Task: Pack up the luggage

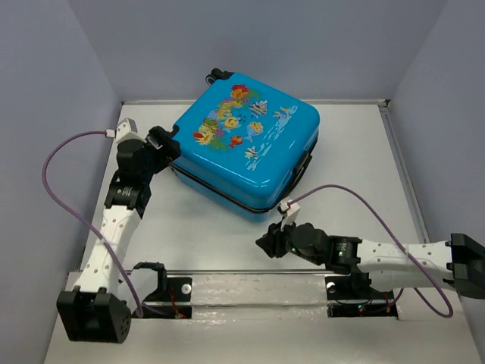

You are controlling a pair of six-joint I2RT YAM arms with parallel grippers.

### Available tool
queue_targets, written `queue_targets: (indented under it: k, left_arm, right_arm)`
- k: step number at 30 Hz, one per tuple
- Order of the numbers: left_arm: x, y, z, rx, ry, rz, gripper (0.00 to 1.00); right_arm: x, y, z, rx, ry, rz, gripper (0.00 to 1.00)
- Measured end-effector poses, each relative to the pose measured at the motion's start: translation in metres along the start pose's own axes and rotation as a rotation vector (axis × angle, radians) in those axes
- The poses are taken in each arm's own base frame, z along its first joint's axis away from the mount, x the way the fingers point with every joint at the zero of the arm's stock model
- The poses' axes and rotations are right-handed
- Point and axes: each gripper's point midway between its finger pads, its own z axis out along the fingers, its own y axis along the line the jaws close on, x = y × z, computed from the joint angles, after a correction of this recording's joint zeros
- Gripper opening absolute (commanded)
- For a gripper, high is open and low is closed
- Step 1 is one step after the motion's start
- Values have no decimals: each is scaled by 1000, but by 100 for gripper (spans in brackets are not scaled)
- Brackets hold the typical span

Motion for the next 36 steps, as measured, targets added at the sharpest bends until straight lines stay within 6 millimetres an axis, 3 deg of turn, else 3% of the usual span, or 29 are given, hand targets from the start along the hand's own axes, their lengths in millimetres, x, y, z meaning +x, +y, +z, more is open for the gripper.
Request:
queue_targets:
  k: [2, 5, 15, 21, 25, 30, 32, 36]
  left_arm:
    - [5, 21, 22, -49, 44, -28, 99]
    - [10, 30, 40, -50, 81, -75, 99]
    - [-36, 39, 93, -42, 15, -181, 99]
    - [-23, 55, 129, -72, 67, -236, 99]
    - [-9, 60, 140, -79, 108, -273, 98]
    - [-12, 55, 143, -53, 99, -304, 88]
    - [-16, 51, 145, -34, 87, -320, 82]
    - [-18, 51, 148, -32, 75, -350, 67]
  right_arm:
    - [-5, 0, -5, -7, -8, 1, 43]
    - [-8, 3, -10, -31, -18, 8, 43]
    - [16, -5, -12, -37, 51, -10, 43]
    - [20, -8, -15, -40, 52, -9, 43]
    - [20, -7, -15, -47, 51, -4, 42]
    - [20, -7, -15, -48, 52, -3, 44]
    - [19, -7, -15, -44, 50, 1, 55]
    - [22, -19, -13, 28, 58, 15, 65]
